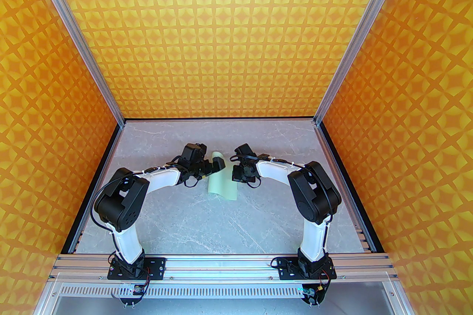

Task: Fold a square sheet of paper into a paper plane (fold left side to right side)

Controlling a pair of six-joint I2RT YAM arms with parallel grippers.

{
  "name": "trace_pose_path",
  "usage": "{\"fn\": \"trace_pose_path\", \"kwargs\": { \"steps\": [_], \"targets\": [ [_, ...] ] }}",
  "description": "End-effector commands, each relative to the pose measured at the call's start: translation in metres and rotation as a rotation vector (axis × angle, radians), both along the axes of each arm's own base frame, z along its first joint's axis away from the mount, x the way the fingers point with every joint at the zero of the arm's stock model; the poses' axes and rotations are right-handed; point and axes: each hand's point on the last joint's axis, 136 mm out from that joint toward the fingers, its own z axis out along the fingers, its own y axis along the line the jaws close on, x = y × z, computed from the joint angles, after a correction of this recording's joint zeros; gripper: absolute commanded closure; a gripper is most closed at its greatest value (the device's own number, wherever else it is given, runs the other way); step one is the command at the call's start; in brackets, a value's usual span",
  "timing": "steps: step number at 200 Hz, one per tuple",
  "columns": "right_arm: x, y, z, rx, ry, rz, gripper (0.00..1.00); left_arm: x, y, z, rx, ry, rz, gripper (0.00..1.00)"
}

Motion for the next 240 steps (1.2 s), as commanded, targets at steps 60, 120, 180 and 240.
{"fn": "trace_pose_path", "kwargs": {
  "steps": [60, 120, 180, 240],
  "targets": [
    [-0.018, -0.004, -0.036, -0.026, 0.086, 0.029, 1.0, 0.042, -0.014, 0.003, -0.162, -0.072, 0.006, 0.0],
    [-0.01, -0.008, -0.027, -0.062, 0.056, 0.041, 1.0, 0.015, -0.003, 0.012, -0.223, -0.044, -0.016, 0.0],
    [0.007, -0.007, 0.006, -0.048, -0.015, 0.035, 1.0, -0.027, 0.018, 0.007, -0.168, -0.002, 0.005, 0.01],
    [0.005, 0.004, 0.023, 0.06, -0.032, -0.03, 0.95, -0.038, 0.032, -0.001, -0.069, 0.0, 0.02, 0.01]
  ]
}}
